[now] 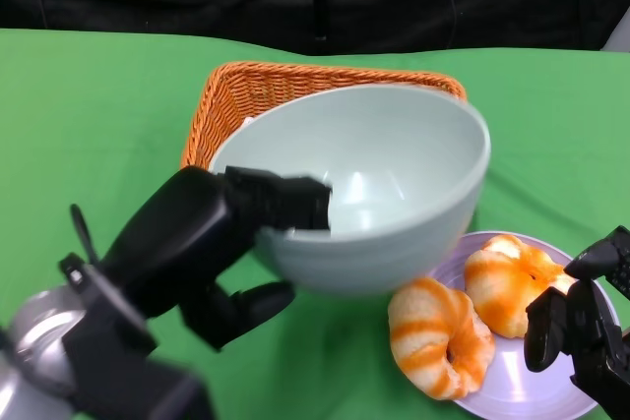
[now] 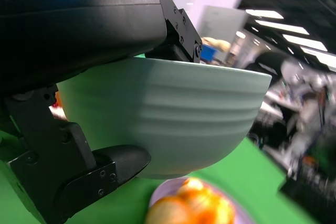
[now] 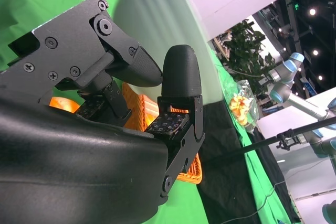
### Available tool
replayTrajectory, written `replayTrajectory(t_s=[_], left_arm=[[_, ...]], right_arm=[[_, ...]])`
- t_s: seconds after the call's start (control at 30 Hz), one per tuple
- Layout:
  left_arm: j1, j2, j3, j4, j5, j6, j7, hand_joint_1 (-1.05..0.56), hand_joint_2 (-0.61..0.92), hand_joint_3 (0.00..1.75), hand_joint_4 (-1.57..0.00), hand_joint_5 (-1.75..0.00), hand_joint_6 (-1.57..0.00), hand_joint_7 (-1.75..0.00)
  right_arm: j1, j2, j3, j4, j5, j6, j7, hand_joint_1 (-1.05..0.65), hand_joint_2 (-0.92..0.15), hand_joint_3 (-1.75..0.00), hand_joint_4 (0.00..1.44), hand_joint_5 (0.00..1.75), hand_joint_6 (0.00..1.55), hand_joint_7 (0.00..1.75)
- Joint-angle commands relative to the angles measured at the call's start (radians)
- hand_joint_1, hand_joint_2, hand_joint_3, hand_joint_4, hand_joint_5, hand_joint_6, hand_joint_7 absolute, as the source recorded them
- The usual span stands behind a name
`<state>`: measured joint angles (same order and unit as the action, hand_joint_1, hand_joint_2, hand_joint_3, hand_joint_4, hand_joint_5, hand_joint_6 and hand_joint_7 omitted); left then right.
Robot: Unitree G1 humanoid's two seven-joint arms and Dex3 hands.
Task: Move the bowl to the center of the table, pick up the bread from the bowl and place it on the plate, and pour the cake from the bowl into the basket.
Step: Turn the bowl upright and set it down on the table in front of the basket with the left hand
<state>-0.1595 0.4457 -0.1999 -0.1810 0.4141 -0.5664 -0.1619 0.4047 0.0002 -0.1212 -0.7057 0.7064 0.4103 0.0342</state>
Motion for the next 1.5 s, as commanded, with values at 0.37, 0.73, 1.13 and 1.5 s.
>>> replayTrajectory(t_s=[0.37,0.73,1.13,1.5], left_arm=[[0.062,0.184,0.229,0.061,0.297,-0.420,0.186,-0.15,0.54,0.54,-0.93,-1.75,-0.74,-1.75],[0.174,0.222,0.311,0.094,0.382,-0.486,0.262,-0.20,0.64,0.28,-0.88,-1.75,-0.77,-1.67],[0.135,0.170,0.231,0.243,0.525,-0.452,0.423,-0.16,0.78,0.11,-0.86,-1.75,-0.71,-1.74],[0.078,0.131,0.093,0.317,0.631,-0.322,0.591,-0.18,0.84,0.10,-0.86,-1.75,-0.70,-1.75]], right_arm=[[-0.001,-0.009,-0.013,0.001,0.003,-0.007,-0.008,-0.13,-0.53,-1.31,0.90,1.75,0.77,1.66],[0.002,-0.014,-0.021,0.007,0.015,-0.008,-0.001,-0.13,-0.53,-1.31,0.89,1.75,0.76,1.66],[0.005,-0.016,-0.024,0.009,0.021,-0.007,0.006,-0.12,-0.53,-1.30,0.89,1.75,0.76,1.66],[0.002,-0.016,-0.021,0.005,0.019,0.001,-0.009,-0.13,-0.54,-1.29,0.90,1.75,0.76,1.66]])
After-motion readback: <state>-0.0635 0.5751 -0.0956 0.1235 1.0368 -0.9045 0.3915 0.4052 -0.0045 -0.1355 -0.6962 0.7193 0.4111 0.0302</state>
